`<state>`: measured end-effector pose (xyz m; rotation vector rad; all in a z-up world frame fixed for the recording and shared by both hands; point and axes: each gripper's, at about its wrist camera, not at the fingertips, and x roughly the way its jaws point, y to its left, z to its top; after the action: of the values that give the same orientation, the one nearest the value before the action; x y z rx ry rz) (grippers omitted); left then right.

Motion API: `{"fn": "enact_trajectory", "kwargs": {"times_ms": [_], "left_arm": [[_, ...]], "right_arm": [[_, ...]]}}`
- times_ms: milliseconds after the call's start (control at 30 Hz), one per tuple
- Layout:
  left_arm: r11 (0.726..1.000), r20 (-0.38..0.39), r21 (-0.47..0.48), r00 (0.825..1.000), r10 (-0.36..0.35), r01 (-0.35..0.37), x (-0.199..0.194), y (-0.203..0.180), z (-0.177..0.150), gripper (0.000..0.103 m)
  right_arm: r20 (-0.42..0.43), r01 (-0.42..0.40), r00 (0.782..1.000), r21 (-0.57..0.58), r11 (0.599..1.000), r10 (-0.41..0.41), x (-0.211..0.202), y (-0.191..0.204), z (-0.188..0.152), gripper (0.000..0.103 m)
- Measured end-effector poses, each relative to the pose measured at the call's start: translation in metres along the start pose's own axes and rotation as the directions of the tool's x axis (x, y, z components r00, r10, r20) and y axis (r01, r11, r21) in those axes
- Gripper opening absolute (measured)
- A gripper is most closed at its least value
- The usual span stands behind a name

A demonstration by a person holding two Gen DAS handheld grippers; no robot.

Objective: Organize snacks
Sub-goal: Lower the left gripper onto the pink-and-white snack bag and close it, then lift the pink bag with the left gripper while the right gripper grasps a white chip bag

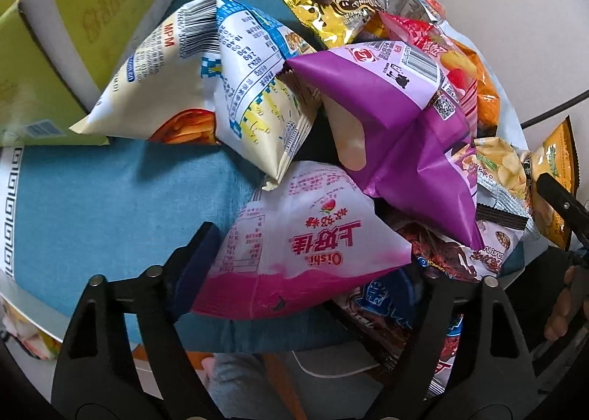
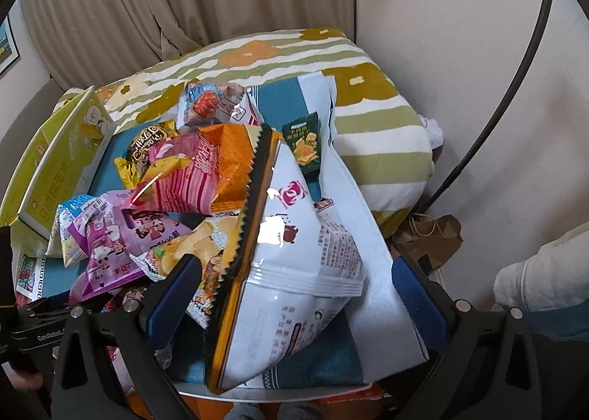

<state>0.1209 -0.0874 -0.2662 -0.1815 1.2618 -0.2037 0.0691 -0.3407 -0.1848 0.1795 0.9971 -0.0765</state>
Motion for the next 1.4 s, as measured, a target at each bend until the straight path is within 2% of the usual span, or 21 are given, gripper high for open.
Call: {"fn": "enact_trajectory", "kwargs": {"times_ms": [67,167,267,300,400,800,967,1233,1400], "left_arm": [[1.000,0.000,0.004,1.000,-0.004,0.004,0.003,0.000,0.001,0.071],[1.000,-0.001,0.008,1.000,-0.001,0.001,0.004,-0.005,0.003,0.066],[1.000,0.000,0.007,1.000,0.002,-0.002,-0.001,-0.007,0.006,0.062],[1.000,0.002,0.008,1.000,0.003,-0.003,-0.002,-0.008,0.006,0.061],[1.000,0.004,0.009,1.000,0.005,-0.005,-0.011,-0.007,0.001,0.058],[1.000,0.031,-0.003,0.999,0.029,-0.029,-0.054,-0.008,-0.011,0.052],[0.999,0.060,-0.019,0.997,0.038,-0.037,-0.078,-0.008,-0.017,0.044],[0.996,0.122,-0.082,0.991,0.051,-0.041,-0.113,0.002,-0.027,0.043],[0.992,0.195,-0.125,0.980,0.048,-0.024,-0.147,0.007,-0.019,0.043]], "right_arm": [[-0.013,-0.015,1.000,0.006,1.000,0.015,0.004,-0.002,0.001,0.097],[-0.033,-0.037,0.999,0.017,0.999,0.038,0.009,-0.006,0.003,0.086],[-0.047,-0.061,0.997,0.030,0.998,0.062,0.012,-0.007,0.004,0.081],[-0.046,-0.062,0.997,0.025,0.998,0.063,0.011,-0.007,0.005,0.073],[-0.051,-0.059,0.997,0.018,0.998,0.060,0.010,-0.006,0.005,0.069],[0.017,-0.057,0.998,-0.008,0.998,0.057,-0.024,-0.002,0.012,0.067],[0.048,-0.070,0.996,-0.018,0.997,0.071,-0.041,-0.001,0.019,0.067],[0.099,-0.118,0.987,-0.050,0.992,0.123,-0.064,0.008,0.035,0.067],[0.141,-0.166,0.974,-0.089,0.982,0.178,-0.078,0.021,0.051,0.067]]}}
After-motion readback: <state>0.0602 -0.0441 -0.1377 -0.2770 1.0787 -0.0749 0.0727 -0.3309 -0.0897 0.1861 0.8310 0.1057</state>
